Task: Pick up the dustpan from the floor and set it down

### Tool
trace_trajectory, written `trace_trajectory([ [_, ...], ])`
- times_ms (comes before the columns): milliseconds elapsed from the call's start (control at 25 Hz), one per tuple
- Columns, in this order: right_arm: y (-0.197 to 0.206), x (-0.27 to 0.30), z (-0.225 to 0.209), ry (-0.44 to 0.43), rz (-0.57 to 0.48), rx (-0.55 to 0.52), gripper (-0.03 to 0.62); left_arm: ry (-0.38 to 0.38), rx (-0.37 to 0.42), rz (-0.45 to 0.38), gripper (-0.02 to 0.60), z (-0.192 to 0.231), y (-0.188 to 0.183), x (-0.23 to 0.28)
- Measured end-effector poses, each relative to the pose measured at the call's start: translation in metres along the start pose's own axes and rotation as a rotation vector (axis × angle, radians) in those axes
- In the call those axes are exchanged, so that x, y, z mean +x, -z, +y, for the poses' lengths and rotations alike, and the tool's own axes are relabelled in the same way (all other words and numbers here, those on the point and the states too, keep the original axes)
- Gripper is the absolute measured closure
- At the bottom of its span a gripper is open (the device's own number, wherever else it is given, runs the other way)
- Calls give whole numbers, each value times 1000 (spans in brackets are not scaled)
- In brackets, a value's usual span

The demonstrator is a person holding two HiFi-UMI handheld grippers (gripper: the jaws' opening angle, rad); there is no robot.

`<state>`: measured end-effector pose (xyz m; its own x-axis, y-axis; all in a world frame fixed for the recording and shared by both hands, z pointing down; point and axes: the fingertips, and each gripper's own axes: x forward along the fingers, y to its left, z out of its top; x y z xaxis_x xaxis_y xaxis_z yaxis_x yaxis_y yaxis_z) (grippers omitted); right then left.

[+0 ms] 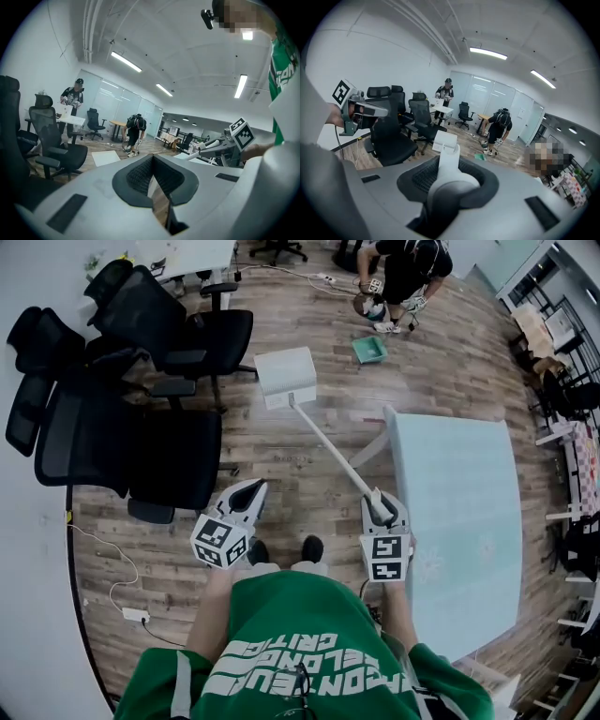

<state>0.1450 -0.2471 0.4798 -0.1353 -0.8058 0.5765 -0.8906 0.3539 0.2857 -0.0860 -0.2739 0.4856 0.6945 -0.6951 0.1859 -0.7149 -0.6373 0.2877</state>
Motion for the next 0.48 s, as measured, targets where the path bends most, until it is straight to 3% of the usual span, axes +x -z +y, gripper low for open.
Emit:
trace_trajectory([
  [160, 2, 5, -6, -7, 8, -5, 476, 9, -47, -37, 580, -1, -5, 5],
  [480, 15, 14, -14, -18, 43, -26, 476, -7, -55, -36, 580, -2, -2, 11],
])
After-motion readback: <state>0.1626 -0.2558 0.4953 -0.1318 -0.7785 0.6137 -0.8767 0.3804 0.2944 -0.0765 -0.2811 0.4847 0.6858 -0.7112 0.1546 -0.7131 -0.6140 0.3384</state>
